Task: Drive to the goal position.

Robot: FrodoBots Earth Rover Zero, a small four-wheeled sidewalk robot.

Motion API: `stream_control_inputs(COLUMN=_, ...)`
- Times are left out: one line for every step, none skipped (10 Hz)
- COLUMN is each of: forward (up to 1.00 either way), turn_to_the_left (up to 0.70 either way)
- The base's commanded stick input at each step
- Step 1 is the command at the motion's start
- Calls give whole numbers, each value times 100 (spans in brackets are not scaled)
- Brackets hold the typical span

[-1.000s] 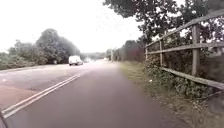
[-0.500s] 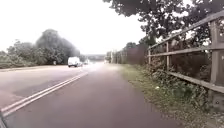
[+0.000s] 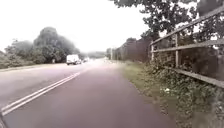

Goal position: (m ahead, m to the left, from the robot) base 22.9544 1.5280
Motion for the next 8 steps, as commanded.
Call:
stream_control_inputs(forward=100, turn_to_the_left=0)
stream_control_inputs(forward=100, turn_to_the_left=0)
stream_control_inputs(forward=100, turn_to_the_left=0)
stream_control_inputs(forward=100, turn_to_the_left=0)
stream_control_inputs(forward=100, turn_to_the_left=0)
stream_control_inputs(forward=100, turn_to_the_left=0)
stream_control_inputs(forward=100, turn_to_the_left=0)
stream_control_inputs(forward=100, turn_to_the_left=0)
